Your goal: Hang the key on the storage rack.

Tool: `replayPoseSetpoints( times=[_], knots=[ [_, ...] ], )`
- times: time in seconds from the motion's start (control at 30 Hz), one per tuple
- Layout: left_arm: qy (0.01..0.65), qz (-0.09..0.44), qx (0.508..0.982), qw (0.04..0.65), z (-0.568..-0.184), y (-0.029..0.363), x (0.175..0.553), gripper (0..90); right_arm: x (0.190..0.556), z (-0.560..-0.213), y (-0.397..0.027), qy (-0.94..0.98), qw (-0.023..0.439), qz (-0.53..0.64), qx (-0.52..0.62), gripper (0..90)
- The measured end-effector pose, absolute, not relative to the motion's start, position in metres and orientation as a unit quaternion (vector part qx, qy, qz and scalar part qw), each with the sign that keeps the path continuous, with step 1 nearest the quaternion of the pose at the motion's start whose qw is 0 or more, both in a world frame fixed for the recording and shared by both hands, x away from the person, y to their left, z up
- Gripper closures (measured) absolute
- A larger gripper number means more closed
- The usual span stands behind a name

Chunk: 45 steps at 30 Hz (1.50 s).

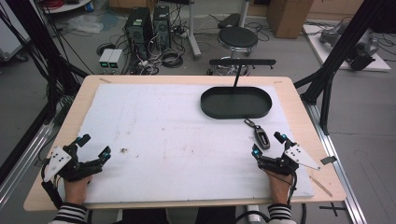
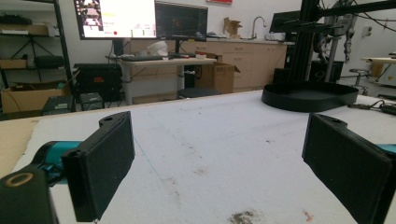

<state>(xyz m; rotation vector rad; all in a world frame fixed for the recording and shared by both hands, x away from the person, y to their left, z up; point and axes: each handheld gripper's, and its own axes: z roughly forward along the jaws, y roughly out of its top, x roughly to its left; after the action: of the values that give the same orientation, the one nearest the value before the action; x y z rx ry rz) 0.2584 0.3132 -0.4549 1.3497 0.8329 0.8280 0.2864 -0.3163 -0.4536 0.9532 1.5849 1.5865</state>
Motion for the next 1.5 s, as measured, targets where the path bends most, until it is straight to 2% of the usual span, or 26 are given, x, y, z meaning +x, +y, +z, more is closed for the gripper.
replayPoseSetpoints(
  times=[0.43, 0.8, 1.2, 1.4, 1.5],
  knots=[
    [0.358, 0.367, 0.590, 0.624, -0.455, 0.312, 0.257, 9.7, 0.287, -0.453, -0.316, 0.612, 0.351, 0.608, 0.365, 1.2],
    [0.358, 0.367, 0.589, 0.624, -0.455, 0.312, 0.258, 9.7, 0.293, -0.450, -0.316, 0.629, 0.328, 0.596, 0.376, 1.1],
    [0.358, 0.367, 0.590, 0.624, -0.455, 0.312, 0.257, 9.7, 0.317, -0.404, -0.317, 0.683, 0.313, 0.528, 0.397, 0.2],
    [0.358, 0.368, 0.589, 0.624, -0.455, 0.312, 0.258, 9.7, 0.333, -0.386, -0.318, 0.712, 0.294, 0.490, 0.408, 0.2],
    [0.358, 0.368, 0.590, 0.624, -0.455, 0.312, 0.258, 9.7, 0.346, -0.378, -0.316, 0.729, 0.267, 0.466, 0.424, 0.2]
  ],
)
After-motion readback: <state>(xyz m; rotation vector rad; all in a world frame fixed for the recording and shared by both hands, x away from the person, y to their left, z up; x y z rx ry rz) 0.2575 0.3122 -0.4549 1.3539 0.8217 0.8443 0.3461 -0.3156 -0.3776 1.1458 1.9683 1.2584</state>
